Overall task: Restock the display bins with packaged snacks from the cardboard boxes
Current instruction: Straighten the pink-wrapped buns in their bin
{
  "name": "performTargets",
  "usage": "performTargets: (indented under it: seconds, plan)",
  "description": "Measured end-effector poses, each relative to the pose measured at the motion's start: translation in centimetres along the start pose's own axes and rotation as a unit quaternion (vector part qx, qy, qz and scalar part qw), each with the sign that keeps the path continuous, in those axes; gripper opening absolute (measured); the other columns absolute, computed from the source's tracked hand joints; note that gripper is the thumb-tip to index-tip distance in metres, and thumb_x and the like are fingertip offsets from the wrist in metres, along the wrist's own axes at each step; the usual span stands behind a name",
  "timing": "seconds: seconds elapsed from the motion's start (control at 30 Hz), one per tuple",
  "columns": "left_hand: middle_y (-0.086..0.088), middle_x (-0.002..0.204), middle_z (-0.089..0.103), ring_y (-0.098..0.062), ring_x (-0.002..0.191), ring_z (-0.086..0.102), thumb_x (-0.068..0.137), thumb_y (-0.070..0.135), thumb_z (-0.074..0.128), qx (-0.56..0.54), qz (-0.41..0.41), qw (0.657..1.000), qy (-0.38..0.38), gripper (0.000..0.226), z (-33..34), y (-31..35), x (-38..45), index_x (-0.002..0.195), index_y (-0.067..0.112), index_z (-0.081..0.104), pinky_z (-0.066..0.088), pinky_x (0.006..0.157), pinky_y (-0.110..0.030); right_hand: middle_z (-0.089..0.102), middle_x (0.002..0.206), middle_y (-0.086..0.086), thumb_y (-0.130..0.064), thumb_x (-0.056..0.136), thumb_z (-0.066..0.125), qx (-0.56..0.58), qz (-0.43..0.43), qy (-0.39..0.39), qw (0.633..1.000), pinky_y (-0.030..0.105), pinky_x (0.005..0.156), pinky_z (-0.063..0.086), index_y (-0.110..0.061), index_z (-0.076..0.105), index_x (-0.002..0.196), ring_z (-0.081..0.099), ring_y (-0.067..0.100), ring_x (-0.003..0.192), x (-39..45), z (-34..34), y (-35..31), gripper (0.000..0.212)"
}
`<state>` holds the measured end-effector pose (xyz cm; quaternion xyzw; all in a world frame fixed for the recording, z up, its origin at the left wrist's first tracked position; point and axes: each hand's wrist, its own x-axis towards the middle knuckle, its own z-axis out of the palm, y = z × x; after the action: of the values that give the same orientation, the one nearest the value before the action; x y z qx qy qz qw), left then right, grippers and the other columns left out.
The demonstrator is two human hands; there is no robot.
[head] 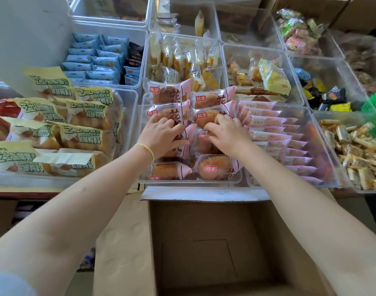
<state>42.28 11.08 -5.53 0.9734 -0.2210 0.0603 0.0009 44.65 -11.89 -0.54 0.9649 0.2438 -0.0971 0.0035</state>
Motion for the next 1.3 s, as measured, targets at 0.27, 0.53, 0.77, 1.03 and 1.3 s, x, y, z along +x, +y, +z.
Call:
performTargets:
  seconds: [0.27,0.53,0.77,1.03,1.3]
  plan:
    - [-0.019,0.142,0.046,-0.038,0.132,0.043,0.097,0.049,0.040,0.047,-0.056,0.993,0.088,0.056,1.4,0.5,0.2,0.143,0.018,0.041,0.037,0.106,-0.051,0.039,0.146,0.028,-0.059,0.095,0.038,-0.071,0.004,0.089,0.994,0.061,0.111,0.030,-0.009,0.040,0.142,0.034,0.042,0.138,1.4,2.5,-0.5,0.069]
    - [-0.022,0.162,0.014,-0.047,0.147,0.013,0.099,0.058,0.023,0.018,-0.087,0.995,0.036,0.068,2.6,0.2,1.5,0.158,0.027,0.011,0.017,0.115,-0.064,0.011,0.165,0.018,-0.066,0.095,0.017,-0.049,0.017,0.039,0.998,0.059,0.121,0.006,-0.018,0.012,0.159,0.009,0.034,0.153,3.9,4.4,0.4,0.080]
    - [-0.019,0.163,0.006,-0.047,0.148,0.008,0.093,0.067,0.018,0.036,-0.061,0.997,0.003,0.075,3.5,-0.3,1.2,0.156,0.032,0.001,0.011,0.115,-0.066,0.003,0.166,0.016,-0.068,0.093,0.010,-0.048,0.010,0.052,0.997,0.053,0.123,-0.002,-0.019,0.006,0.160,0.001,0.032,0.154,4.0,4.9,0.9,0.083]
    - [-0.016,0.157,0.030,-0.037,0.146,0.025,0.100,0.047,0.030,-0.053,-0.128,0.990,0.027,0.056,0.0,-0.3,-1.2,0.150,0.024,0.035,0.018,0.119,-0.055,0.022,0.160,0.021,-0.053,0.099,0.027,-0.004,0.011,0.130,0.992,0.058,0.121,0.010,-0.010,0.028,0.153,0.016,0.037,0.150,3.2,2.8,-1.1,0.070]
    - [-0.004,0.068,0.060,-0.028,0.057,0.057,0.091,0.026,0.059,-0.097,-0.188,0.971,0.114,0.024,-1.5,-0.4,-7.6,0.071,0.014,0.061,0.043,0.054,-0.033,0.056,0.130,0.011,-0.051,0.089,0.064,-0.022,-0.125,0.021,0.992,0.046,0.106,0.039,-0.013,0.052,0.134,0.050,0.031,0.123,5.0,0.6,-10.1,0.060]
